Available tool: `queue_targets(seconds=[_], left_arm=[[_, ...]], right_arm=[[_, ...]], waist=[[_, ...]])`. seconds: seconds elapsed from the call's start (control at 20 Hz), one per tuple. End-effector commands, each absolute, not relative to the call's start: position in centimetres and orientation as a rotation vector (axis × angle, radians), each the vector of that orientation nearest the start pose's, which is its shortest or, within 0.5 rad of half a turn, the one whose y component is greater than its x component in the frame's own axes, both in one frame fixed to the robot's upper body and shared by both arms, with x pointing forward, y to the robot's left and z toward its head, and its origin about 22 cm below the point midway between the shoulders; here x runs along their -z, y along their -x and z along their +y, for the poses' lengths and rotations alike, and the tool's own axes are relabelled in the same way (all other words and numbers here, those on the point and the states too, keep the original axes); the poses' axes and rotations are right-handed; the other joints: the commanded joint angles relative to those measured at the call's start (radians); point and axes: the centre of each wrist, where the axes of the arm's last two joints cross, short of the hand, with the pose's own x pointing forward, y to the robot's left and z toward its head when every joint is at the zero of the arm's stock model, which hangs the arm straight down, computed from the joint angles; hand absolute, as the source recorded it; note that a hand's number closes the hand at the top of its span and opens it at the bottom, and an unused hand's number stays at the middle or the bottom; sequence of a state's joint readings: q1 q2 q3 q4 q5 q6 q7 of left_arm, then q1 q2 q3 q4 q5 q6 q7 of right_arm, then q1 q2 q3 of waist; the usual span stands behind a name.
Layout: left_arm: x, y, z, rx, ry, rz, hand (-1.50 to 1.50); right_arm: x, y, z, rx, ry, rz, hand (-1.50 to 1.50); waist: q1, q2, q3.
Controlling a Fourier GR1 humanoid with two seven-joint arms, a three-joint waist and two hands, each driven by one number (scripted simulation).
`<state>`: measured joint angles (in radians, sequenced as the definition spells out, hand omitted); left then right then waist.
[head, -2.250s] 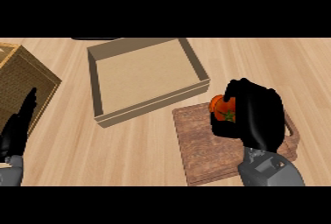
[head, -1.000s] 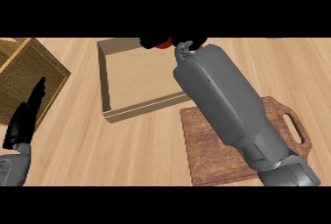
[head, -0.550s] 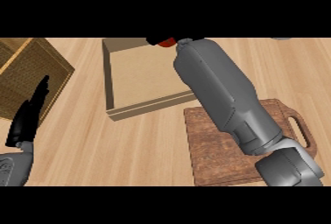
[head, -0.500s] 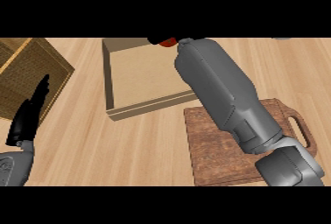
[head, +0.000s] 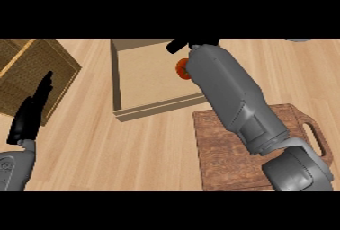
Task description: Pick the tomato from the cutting board and place it in the cardboard box
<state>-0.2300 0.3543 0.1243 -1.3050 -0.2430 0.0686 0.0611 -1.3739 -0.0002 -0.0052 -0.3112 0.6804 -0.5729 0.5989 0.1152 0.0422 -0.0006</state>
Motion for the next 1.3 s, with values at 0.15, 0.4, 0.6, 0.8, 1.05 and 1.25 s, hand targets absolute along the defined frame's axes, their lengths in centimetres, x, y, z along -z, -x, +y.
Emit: queue_targets(seconds=[0.15,0.4,0.6,0.8,1.05,1.25], left_arm=[[-2.2,-28.9,32.7,0.288,-0.563,-1.435,0.0],[-3.1,-29.2,33.7,0.272,-0.589,-1.431,0.0],[-2.0,-28.1,33.9,0.254,-0.62,-1.416,0.0],[-0.9,-26.2,36.1,0.239,-0.628,-1.387,0.0],[-1.6,-26.3,36.5,0.208,-0.643,-1.354,0.0],[-0.1,-26.0,36.6,0.19,-0.669,-1.34,0.0]], right_arm=[[-15.7,-45.6,-4.9,-0.235,0.91,-1.519,-1.5],[-16.9,-45.7,-5.0,-0.032,0.886,-1.621,-1.5],[-17.3,-46.3,-7.3,0.079,0.863,-1.674,-1.5],[-17.2,-46.1,-7.9,0.124,0.76,-1.708,-1.5],[-14.9,-45.8,-11.3,0.151,0.777,-1.682,-1.5],[-14.6,-44.8,-14.9,0.133,0.788,-1.668,-1.5]], waist=[[0.0,0.001,0.0],[-0.017,-0.007,0.001],[-0.042,-0.016,0.002],[-0.076,-0.032,0.001],[-0.116,-0.045,0.001],[-0.147,-0.053,0.0]])
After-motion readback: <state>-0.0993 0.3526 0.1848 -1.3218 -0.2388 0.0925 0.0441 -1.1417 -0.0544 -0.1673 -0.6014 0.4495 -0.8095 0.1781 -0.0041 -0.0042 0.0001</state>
